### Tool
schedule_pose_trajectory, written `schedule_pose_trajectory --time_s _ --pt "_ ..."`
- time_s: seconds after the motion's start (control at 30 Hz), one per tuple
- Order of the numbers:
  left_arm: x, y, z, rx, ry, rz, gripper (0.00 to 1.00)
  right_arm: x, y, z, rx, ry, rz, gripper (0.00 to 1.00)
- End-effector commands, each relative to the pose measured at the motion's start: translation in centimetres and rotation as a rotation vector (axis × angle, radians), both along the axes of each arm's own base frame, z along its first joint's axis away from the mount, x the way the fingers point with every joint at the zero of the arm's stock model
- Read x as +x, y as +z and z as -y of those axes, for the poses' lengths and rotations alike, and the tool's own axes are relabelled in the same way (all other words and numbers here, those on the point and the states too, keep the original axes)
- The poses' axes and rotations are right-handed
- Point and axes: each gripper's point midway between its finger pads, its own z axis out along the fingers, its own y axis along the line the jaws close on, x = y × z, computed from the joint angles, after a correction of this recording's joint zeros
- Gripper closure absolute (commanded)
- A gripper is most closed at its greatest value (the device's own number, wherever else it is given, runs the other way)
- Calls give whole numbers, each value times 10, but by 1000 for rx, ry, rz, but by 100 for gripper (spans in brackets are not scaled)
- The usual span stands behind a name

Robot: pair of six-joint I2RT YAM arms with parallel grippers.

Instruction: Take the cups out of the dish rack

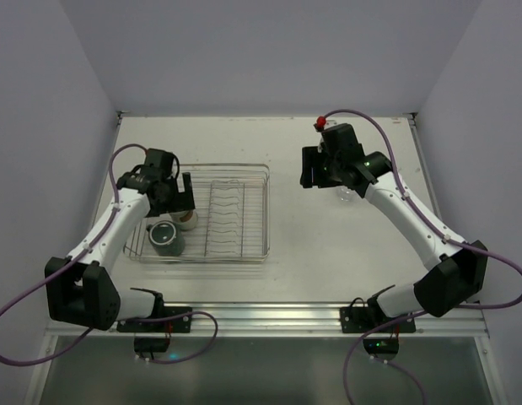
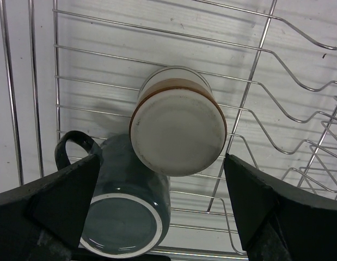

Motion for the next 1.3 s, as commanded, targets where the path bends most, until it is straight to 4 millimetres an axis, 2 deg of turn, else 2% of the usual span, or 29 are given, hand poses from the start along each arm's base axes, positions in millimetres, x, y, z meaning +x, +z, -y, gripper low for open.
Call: schedule_pose_trajectory --time_s 0.0,0.87,1.17,1.23,1.27 --pt "10 8 5 -23 -58 8 0 -1 10 -4 22 30 40 39" --pt "24 -10 8 -16 -70 -58 0 0 3 -5 20 32 27 39" --pt "30 -15 8 -9 -69 -64 13 0 -1 -6 19 34 21 39" --pt "31 -16 8 -7 -70 -65 17 0 -1 -6 19 34 21 39" --pt "32 -16 7 -4 -68 -65 23 0 -2 -7 19 36 20 39"
